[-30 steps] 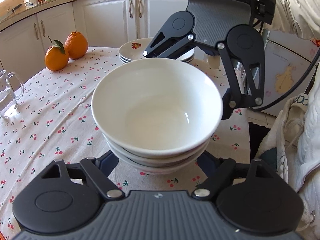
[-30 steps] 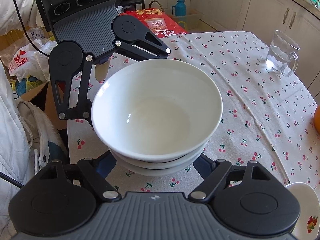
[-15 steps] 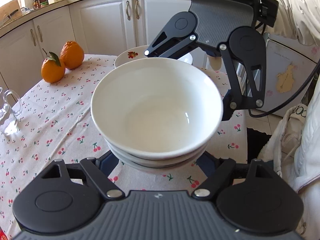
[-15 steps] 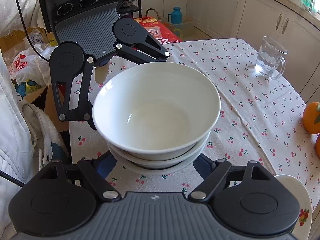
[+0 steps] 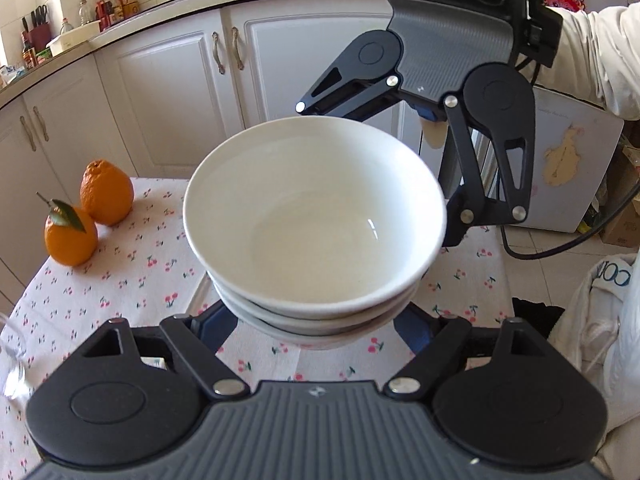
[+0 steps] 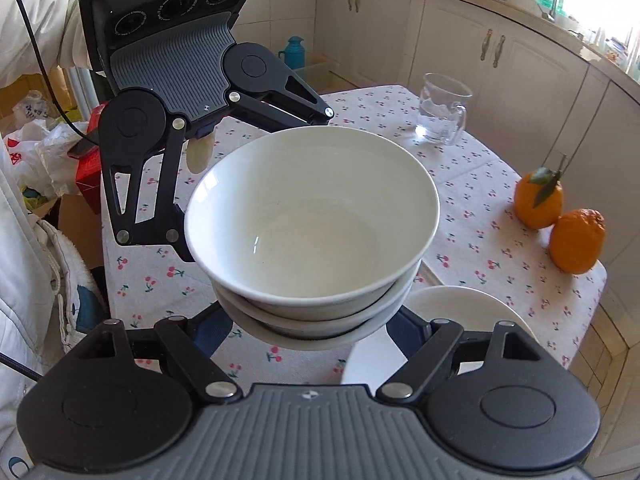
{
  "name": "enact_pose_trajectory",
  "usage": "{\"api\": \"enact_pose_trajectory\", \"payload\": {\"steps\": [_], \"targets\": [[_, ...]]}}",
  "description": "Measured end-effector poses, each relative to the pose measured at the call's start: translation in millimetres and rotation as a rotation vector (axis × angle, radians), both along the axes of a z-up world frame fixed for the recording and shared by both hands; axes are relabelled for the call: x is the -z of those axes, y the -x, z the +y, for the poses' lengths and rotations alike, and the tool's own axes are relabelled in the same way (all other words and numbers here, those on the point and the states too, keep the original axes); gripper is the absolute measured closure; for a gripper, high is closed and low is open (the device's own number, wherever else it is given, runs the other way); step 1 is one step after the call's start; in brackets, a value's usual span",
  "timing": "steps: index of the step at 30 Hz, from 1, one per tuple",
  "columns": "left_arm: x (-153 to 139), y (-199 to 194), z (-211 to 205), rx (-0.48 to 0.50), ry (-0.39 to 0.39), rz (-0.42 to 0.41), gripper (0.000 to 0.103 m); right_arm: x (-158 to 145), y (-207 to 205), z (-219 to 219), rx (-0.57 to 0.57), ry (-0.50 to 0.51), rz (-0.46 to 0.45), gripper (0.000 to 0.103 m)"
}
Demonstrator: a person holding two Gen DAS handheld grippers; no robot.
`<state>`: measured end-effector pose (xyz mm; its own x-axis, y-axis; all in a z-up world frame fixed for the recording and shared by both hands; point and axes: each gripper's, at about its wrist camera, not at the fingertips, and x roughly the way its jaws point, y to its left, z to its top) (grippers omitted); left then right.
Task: Organize plates and bowls
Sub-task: 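Carry the bowl stack with the right gripper and lower it onto the plates, then open the right gripper and withdraw it from the bowl stack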
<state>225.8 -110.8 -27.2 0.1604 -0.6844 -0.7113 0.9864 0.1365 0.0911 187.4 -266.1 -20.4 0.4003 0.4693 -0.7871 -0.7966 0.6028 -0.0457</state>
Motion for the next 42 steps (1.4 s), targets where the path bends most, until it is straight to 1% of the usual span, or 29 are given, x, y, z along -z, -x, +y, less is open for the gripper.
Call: {"api": "enact_pose_trajectory", "payload": {"steps": [8,16,21,30,35,36,39,40,41,42], "targets": [[13.9,-33.4,-50.0,0.074,0.009,-0.014,0.019,8.0,-10.2,-54.2,0.125,0.013,-0.007,0.016],[29.5,-48.6,-74.0,0.094,-0.008,-0.001,0.019,22.1,-21.5,-82.4,0.202,0.011,0.010,0.016],[34.6,-53.0,-81.0,0.093,-0.014,0.009,0.019,28.0,-25.7,-90.7,0.220,0.000,0.024,0.016],[36.5,-59.8,-84.0,0.080,0.000,0.033,0.019,30.7,-30.2,-99.0,0.244,-0.026,0.034,0.016],[37.2,-54.1,-81.9,0.069,0.009,-0.001,0.018,30.5,-29.6,-99.0,0.254,-0.034,0.033,0.016],[36.7,-52.4,-81.4,0.065,0.010,-0.011,0.017,30.5,-29.2,-98.8,0.256,-0.034,0.032,0.016],[34.4,-47.2,-77.4,0.041,0.035,-0.039,0.009,30.7,-28.6,-97.7,0.267,-0.033,0.030,0.015],[33.2,-45.9,-75.6,0.035,0.045,-0.042,0.008,30.7,-28.3,-97.5,0.271,-0.034,0.029,0.014],[31.9,-44.8,-73.8,0.022,0.053,-0.043,0.008,29.9,-27.6,-97.5,0.274,-0.041,0.028,0.009],[30.9,-43.4,-72.2,0.009,0.056,-0.046,0.005,28.1,-26.6,-97.8,0.281,-0.051,0.021,0.005]]}}
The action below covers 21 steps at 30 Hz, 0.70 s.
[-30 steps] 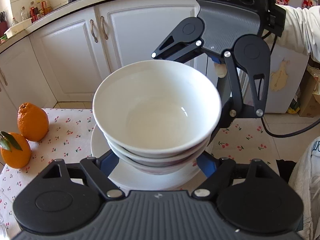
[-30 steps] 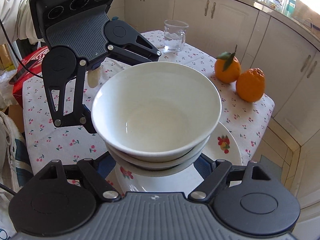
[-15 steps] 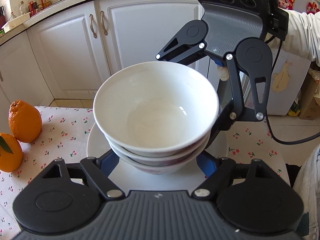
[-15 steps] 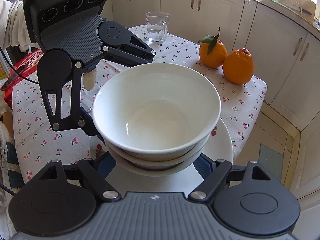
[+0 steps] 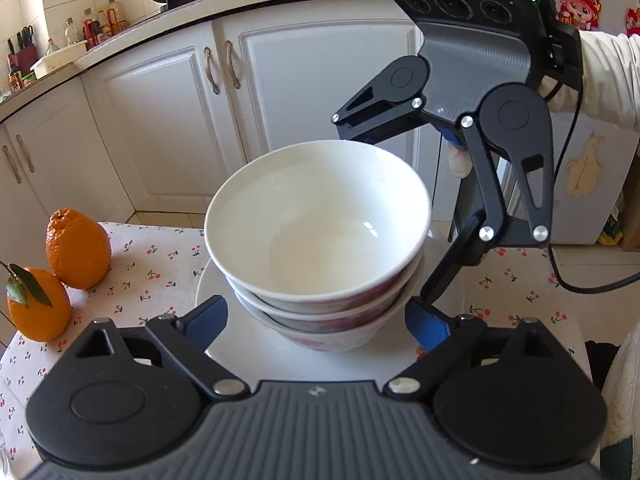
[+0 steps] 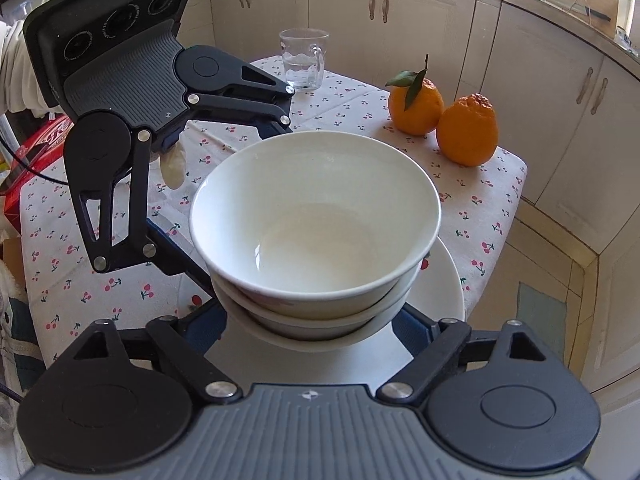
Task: Organize plates and bowls
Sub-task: 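Open the right gripper and withdraw it from the bowl stack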
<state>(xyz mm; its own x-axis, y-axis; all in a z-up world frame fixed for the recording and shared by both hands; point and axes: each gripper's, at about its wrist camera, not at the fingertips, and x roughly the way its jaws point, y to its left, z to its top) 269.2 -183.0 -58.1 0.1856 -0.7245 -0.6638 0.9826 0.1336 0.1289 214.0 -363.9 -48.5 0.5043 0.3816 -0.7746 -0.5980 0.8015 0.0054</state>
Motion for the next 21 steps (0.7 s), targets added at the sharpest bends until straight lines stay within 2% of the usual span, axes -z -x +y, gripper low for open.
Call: {"api": "enact_pose_trajectory", "payload": {"steps": [6,12,15,21], "targets": [[-2.3,17.2,13.8,-0.104,0.021,-0.072,0.003,-9.7,7.3,3.4,0.065,-0.005,-0.019,0.001],[-10.4,43.6,31.5,-0.298,0.092,-0.155,0.001,-17.8,23.2,19.6,0.200,0.043,-0.038,0.000],[-13.5,56.2,38.3,-0.412,0.127,-0.148,0.001,-19.9,32.3,30.9,0.316,0.073,-0.032,0.000],[-13.9,85.5,52.3,-0.681,0.131,-0.098,0.001,-15.6,57.5,53.4,0.590,0.110,-0.023,0.000]]}}
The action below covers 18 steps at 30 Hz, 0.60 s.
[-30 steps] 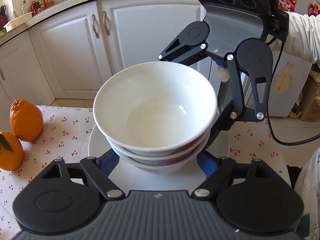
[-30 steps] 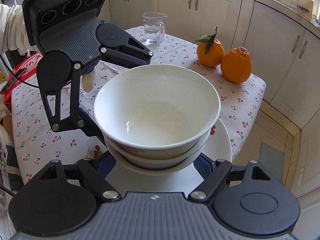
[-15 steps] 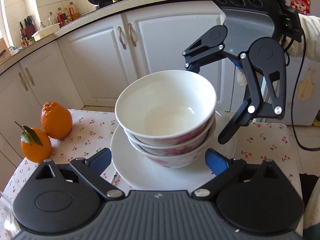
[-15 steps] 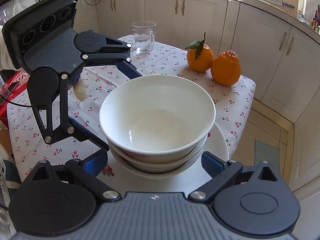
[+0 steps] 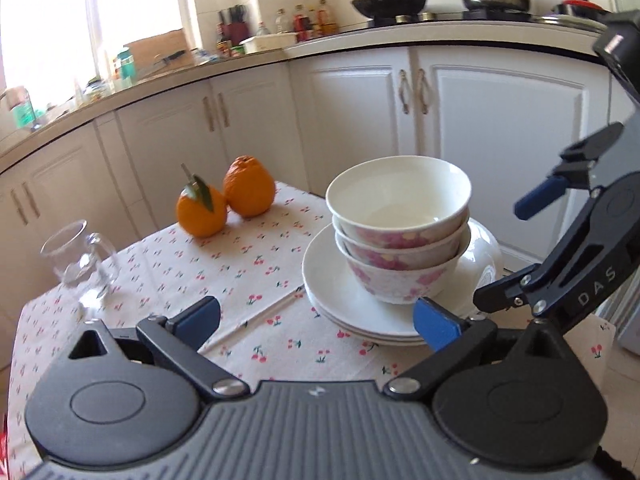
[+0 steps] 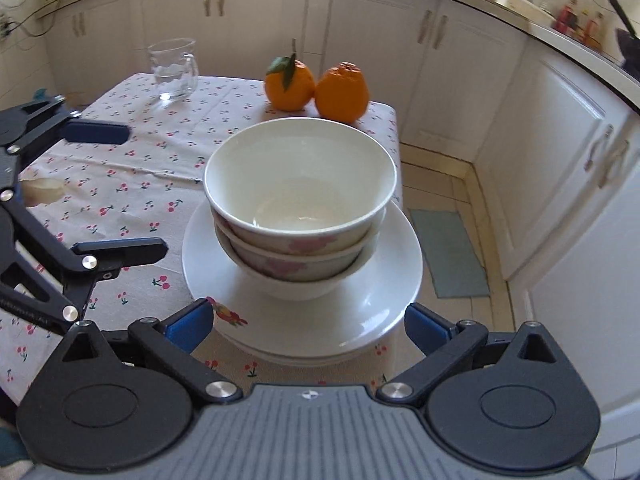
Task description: Organize plates and bowls
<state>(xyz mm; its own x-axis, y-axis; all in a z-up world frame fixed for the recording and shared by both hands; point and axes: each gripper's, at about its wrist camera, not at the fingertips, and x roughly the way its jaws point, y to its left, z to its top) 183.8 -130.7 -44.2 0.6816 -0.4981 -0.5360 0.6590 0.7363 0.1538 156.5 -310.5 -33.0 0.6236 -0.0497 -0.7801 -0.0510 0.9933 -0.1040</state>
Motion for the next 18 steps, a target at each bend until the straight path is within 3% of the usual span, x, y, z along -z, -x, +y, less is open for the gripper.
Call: {"api": "enact_pose_trajectory", "payload": {"steps": [8,18], "targets": [[-17.9,41.7,29.0,-0.226,0.048,0.029,0.001,0.5,44.1,31.8,0.304,0.004,-0.057,0.000],[-56.1,81.0,55.5,-0.313,0.128,-0.009,0.001,-46.6,92.2,72.1,0.344,0.058,-0.207,0.000]]}}
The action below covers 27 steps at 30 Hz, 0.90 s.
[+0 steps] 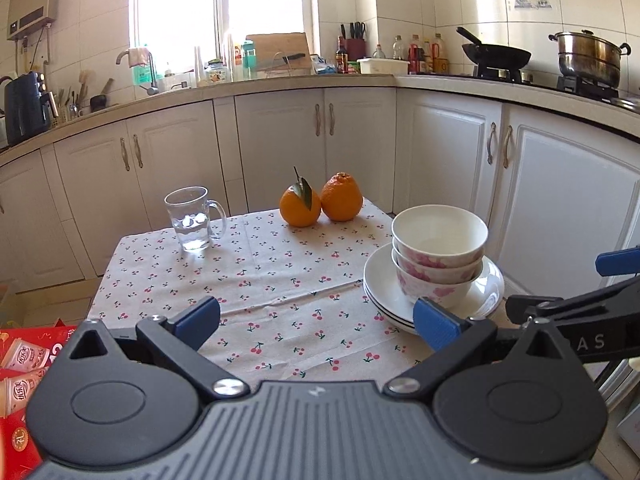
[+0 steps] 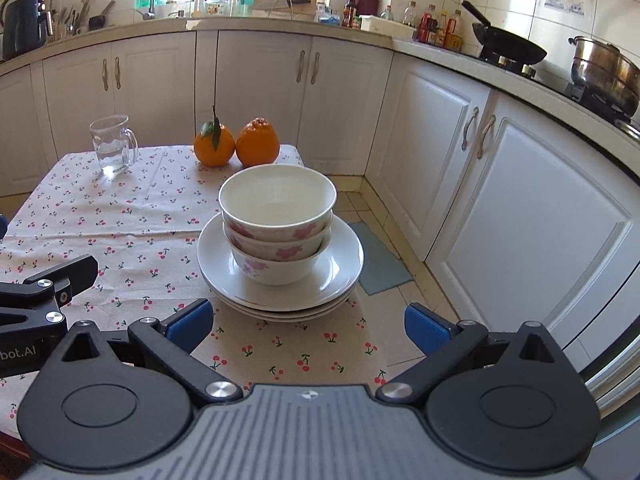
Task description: Organize plates and bowls
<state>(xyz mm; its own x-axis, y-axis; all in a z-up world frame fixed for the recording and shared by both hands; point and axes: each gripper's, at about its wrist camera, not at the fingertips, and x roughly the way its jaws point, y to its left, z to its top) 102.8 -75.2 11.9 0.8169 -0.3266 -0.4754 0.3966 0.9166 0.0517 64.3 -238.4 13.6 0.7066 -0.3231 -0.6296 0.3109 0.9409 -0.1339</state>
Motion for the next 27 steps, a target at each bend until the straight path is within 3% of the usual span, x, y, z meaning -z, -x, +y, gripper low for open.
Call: {"api": "enact_pose_trajectory", "payload": {"steps": [8,27], "targets": [[-7.7,8.4,5.5,-0.042,0.018,-0.007,0.001,-19.2,18.6,7.5,0.002,0.012,-0.073,0.000],[-8.3,10.3,4.8,-0.069,0.014,-0.005,0.001,-19.2,21.9,9.3,0.020,0.020,-0.100,0.000]]}}
